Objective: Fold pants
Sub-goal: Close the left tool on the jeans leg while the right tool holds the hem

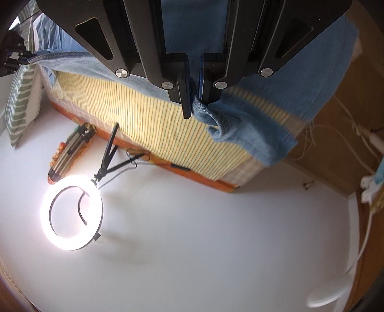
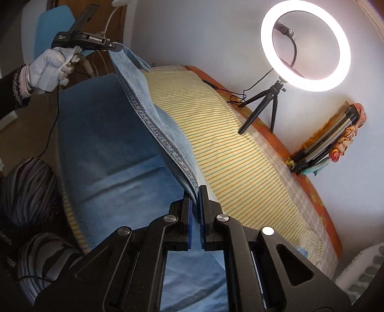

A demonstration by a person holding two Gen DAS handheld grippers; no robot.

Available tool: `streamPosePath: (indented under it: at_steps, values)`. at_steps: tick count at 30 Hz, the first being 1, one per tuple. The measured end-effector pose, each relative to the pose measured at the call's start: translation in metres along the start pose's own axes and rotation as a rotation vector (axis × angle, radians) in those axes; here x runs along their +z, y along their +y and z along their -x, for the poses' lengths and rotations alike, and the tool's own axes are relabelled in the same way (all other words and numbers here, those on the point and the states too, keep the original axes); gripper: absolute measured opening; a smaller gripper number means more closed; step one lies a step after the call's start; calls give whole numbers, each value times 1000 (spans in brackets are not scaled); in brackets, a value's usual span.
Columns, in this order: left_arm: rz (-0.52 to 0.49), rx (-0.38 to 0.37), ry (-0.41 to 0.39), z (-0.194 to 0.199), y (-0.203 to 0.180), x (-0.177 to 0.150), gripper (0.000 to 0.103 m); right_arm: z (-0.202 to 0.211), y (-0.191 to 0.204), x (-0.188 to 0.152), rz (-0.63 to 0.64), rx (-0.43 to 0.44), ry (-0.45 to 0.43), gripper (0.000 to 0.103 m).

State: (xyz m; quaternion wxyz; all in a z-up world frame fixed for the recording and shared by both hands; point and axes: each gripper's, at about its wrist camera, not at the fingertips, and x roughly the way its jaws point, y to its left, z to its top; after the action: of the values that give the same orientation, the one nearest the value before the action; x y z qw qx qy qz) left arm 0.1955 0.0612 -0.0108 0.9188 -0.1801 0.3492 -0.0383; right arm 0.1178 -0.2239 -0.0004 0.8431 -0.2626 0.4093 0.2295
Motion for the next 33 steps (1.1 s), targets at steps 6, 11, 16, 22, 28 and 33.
streamPosePath:
  at_steps: [6,11,16,22,28,33]
  values:
    - [67,-2,42,24,29,-62,4,5,56,-41,-17,52,35,5]
    - [94,25,91,20,48,-100,4,-9,89,-71,-44,82,77,5]
    - [87,45,130,19,58,-117,11,-22,99,-82,-73,75,77,5]
    - [31,139,83,47,64,-118,21,-28,94,-84,-88,84,74,5]
    - [-86,160,90,38,42,-91,47,-37,96,-88,-116,87,66,5]
    - [-194,204,186,-13,22,-85,51,-45,98,-96,-153,97,61,5]
